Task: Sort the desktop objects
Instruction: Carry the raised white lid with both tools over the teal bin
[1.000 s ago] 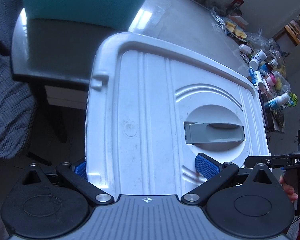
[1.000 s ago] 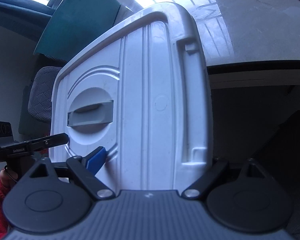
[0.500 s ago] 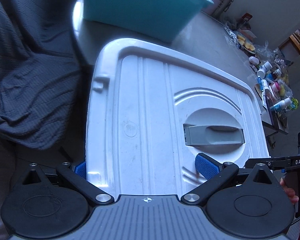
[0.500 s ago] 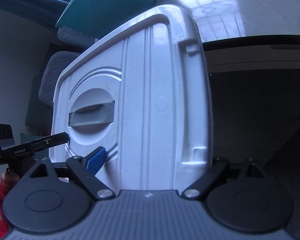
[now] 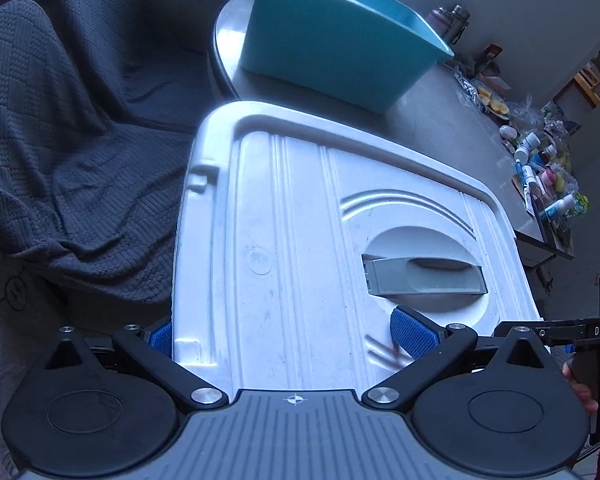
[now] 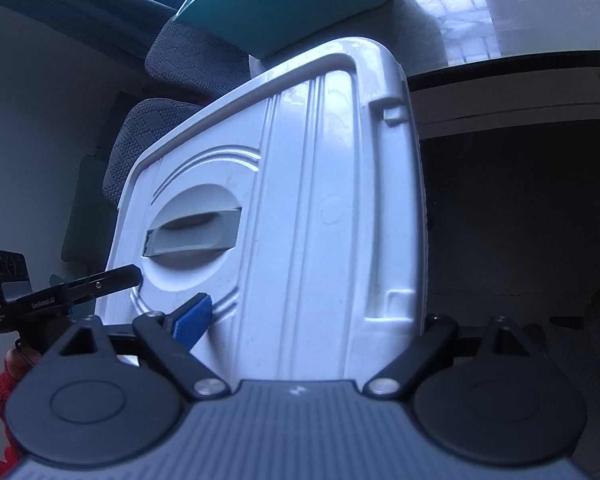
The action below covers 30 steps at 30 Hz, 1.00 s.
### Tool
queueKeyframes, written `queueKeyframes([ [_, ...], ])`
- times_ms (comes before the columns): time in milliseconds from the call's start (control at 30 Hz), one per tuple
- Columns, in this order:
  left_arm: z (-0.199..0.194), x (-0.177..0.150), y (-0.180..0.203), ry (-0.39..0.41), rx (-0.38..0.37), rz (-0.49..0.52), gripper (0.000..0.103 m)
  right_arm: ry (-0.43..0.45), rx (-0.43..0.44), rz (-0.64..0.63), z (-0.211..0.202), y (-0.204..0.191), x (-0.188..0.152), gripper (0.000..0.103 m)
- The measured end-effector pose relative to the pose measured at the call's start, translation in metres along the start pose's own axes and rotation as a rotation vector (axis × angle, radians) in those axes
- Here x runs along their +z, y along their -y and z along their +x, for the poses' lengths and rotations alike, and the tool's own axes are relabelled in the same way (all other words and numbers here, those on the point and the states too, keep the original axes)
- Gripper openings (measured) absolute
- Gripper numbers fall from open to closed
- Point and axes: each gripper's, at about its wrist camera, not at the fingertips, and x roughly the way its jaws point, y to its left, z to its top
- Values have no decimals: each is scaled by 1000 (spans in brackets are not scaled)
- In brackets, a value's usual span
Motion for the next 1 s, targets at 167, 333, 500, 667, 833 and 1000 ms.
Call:
queueKeyframes([
  [167, -20, 12, -2, 25, -16, 5, 103, 27, -12, -20, -10, -16, 2, 90],
  [333, -34, 34, 3, 47, -22, 12, 103, 52, -16, -36, -25, -29, 11, 90],
  [500, -43, 57, 11, 61, -15, 25, 103, 66, -7, -42, -31, -29, 26, 90],
  [667, -42, 83, 17, 66, -4, 27, 103, 75, 0, -39, -25, -32, 49, 90],
  [833, -37, 117, 21, 74, 1, 41, 103, 94, 9, -40, -22, -34, 75, 90],
  [1000, -32, 154, 28, 94, -1, 51, 103, 123, 11, -59, -23, -41, 102, 90],
])
